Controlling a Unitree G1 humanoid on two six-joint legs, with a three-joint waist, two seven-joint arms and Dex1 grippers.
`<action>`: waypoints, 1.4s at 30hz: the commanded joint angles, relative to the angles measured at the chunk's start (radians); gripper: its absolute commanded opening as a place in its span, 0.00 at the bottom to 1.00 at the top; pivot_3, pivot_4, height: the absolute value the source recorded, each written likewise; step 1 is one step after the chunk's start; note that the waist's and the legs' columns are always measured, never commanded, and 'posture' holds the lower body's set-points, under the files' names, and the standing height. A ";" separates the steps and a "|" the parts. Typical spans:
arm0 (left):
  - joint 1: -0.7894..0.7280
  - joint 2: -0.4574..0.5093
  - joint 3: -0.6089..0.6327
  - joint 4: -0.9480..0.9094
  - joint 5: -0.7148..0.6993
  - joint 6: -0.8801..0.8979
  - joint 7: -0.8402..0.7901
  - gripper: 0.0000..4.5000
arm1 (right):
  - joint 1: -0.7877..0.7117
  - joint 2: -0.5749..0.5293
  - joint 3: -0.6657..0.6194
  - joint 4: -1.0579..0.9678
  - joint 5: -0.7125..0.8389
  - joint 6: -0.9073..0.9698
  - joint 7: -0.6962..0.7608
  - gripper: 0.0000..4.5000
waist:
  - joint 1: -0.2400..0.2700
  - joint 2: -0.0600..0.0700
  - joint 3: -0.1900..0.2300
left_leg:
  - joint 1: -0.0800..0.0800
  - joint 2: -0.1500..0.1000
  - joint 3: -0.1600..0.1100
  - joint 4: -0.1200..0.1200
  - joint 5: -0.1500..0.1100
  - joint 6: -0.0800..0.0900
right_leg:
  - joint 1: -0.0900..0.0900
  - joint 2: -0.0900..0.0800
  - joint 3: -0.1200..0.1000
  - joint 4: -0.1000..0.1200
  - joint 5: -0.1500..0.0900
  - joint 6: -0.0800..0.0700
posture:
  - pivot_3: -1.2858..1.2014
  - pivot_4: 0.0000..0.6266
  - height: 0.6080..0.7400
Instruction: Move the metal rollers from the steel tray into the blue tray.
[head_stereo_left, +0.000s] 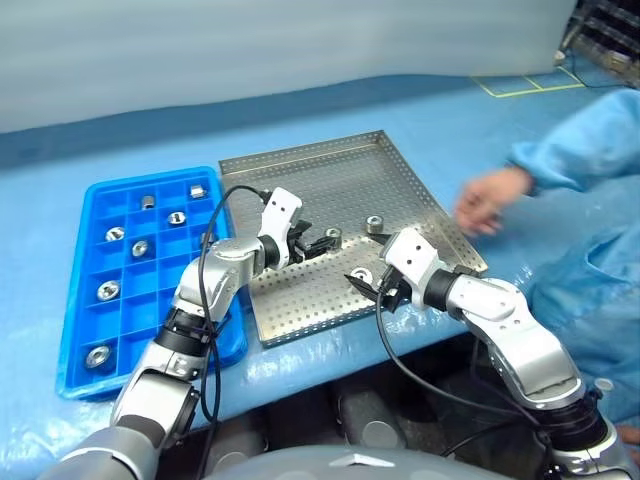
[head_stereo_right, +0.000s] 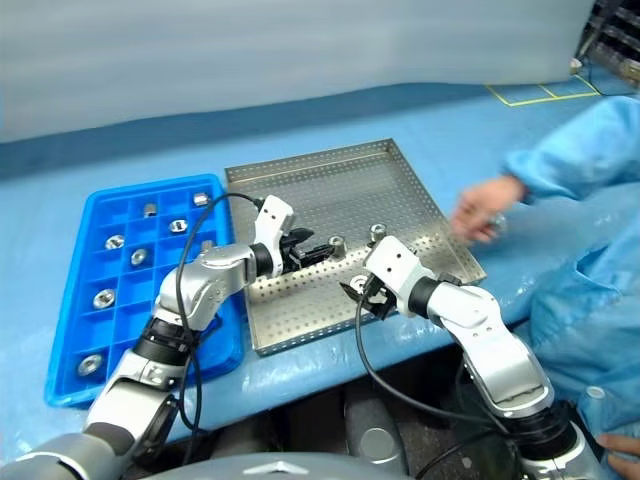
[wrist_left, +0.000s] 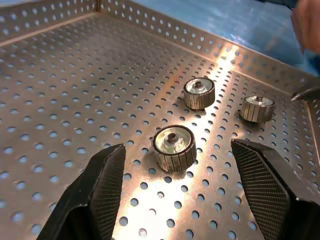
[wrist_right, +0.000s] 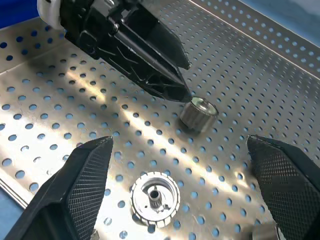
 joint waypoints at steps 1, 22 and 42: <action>-0.039 -0.021 -0.001 0.025 0.013 -0.022 -0.040 0.81 | 0.010 0.009 -0.019 -0.060 0.003 0.005 -0.020 1.00 | -0.026 0.000 0.000 | 0.000 0.000 0.000 0.000 0.000 0.000 | 0.000 0.000 0.000 0.000 0.000 0.000 | 0.37 0.24 1.00; -0.053 -0.050 0.027 0.136 0.154 -0.041 0.003 0.81 | -0.011 0.041 0.015 -0.024 -0.015 -0.017 -0.039 1.00 | -0.100 0.000 0.000 | 0.004 -0.001 -0.001 0.000 0.000 0.000 | 0.003 -0.001 0.003 0.001 0.004 0.009 | 0.38 0.24 1.00; -0.025 -0.003 0.090 0.081 0.150 -0.025 0.001 0.81 | -0.043 0.050 0.028 0.015 -0.026 -0.046 -0.036 1.00 | -0.097 0.000 0.000 | 0.003 -0.001 -0.001 -0.001 0.000 0.000 | 0.002 -0.002 0.003 0.001 0.004 0.011 | 0.39 0.24 1.00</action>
